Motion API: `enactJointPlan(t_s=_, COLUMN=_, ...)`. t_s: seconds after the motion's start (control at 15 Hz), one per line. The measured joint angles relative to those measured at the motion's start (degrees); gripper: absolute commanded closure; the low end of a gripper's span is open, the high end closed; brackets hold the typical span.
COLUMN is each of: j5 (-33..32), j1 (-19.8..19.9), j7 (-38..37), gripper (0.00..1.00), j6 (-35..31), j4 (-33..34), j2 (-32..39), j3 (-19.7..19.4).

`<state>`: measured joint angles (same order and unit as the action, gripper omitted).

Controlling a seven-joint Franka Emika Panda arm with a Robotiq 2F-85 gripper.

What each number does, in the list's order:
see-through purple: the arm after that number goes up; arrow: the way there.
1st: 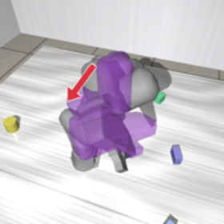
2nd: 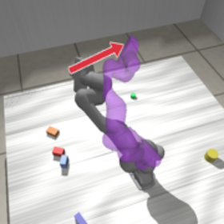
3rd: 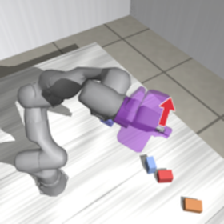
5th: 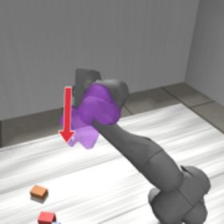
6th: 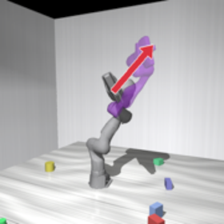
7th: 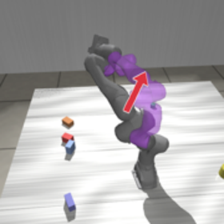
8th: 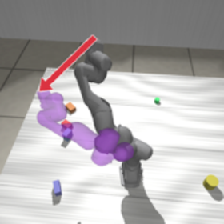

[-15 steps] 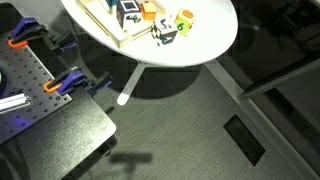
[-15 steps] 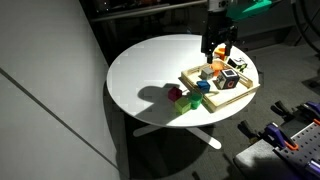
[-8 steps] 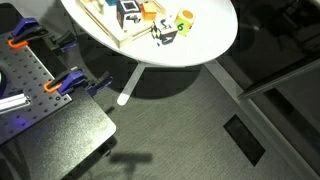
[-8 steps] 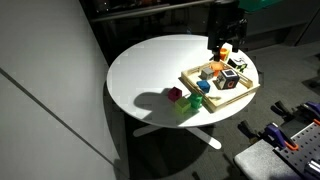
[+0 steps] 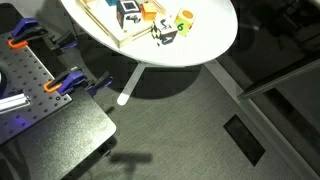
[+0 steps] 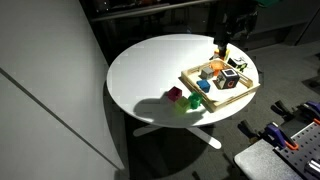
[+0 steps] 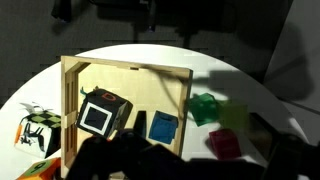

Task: Put the blue block on the tray

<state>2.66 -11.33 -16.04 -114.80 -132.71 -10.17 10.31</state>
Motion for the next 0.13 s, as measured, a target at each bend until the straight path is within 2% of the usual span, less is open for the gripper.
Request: enactJointPlan(t_s=0.13, j5=0.0, j1=0.0, j7=0.0, gripper=0.00, j6=-0.3, j4=-0.6, j2=-0.6, j3=0.0)
